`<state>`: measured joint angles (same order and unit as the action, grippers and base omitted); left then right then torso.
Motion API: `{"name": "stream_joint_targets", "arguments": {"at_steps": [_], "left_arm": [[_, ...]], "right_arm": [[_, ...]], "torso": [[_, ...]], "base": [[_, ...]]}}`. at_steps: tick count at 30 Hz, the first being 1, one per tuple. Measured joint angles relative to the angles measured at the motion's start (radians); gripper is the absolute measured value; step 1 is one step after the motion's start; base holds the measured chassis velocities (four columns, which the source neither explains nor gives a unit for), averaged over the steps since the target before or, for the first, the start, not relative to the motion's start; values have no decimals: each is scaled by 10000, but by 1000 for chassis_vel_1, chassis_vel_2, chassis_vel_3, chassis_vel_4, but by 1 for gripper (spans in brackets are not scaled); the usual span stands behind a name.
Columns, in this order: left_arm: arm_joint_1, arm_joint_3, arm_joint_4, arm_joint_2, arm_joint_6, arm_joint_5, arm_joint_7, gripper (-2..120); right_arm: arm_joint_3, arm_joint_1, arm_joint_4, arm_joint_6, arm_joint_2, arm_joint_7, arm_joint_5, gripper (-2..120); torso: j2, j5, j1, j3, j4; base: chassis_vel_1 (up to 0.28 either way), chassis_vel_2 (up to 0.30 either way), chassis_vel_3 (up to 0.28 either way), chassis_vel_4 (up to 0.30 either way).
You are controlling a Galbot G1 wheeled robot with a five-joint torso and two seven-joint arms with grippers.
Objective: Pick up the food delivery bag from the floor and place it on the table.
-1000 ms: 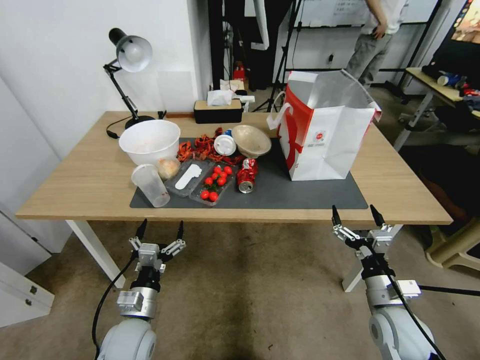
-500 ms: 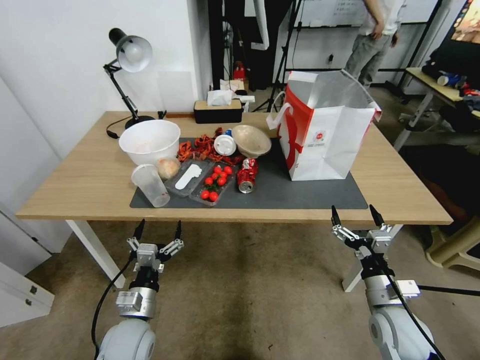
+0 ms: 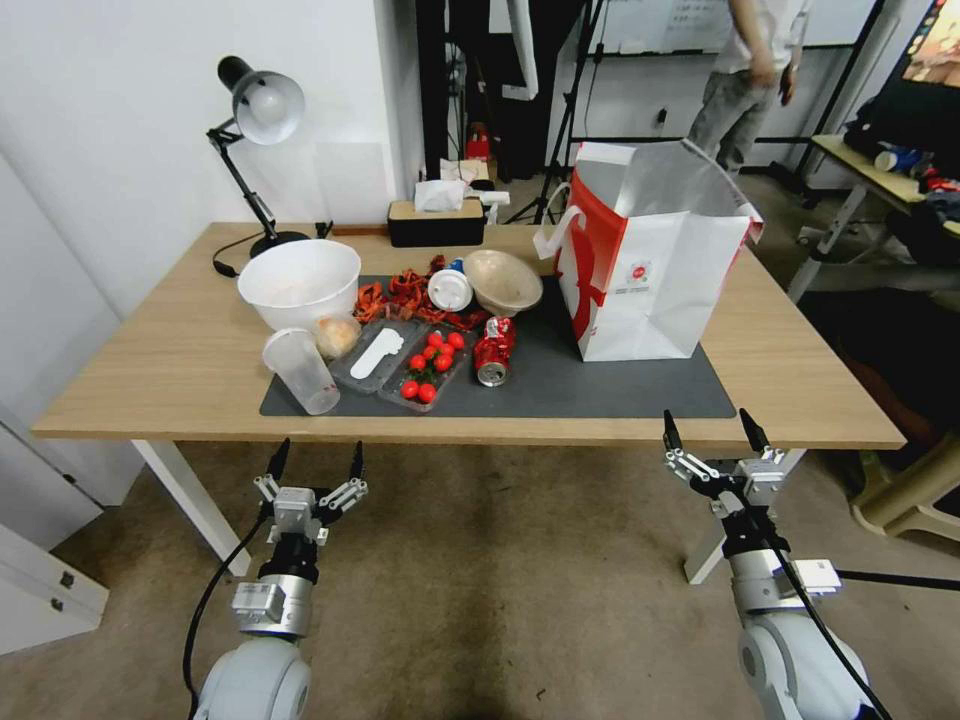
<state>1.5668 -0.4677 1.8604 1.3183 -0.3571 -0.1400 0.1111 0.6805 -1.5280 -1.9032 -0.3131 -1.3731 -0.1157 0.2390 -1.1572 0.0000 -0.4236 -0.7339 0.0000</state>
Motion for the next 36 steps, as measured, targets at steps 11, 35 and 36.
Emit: {"name": "stream_joint_targets", "arguments": {"at_steps": [11, 35, 36], "left_arm": [[1, 1, 3, 0, 2, -1, -3, 100], [1, 1, 11, 0, 13, -1, -4, 100], [1, 1, 11, 0, 13, -1, -4, 100]], "right_arm": [[0, 1, -9, 6, 3, 6, 7, 100], [0, 1, -10, 12, 4, 7, 10, 100], [1, 1, -10, 12, 4, 7, 10, 100]], "torso": [[0, 0, 0, 0, 0], [0, 0, 0, 0, 0], [0, 0, 0, 0, 0]], "base": [[0, 0, 0, 0], [0, 0, 0, 0], [0, 0, 0, 0]]}}
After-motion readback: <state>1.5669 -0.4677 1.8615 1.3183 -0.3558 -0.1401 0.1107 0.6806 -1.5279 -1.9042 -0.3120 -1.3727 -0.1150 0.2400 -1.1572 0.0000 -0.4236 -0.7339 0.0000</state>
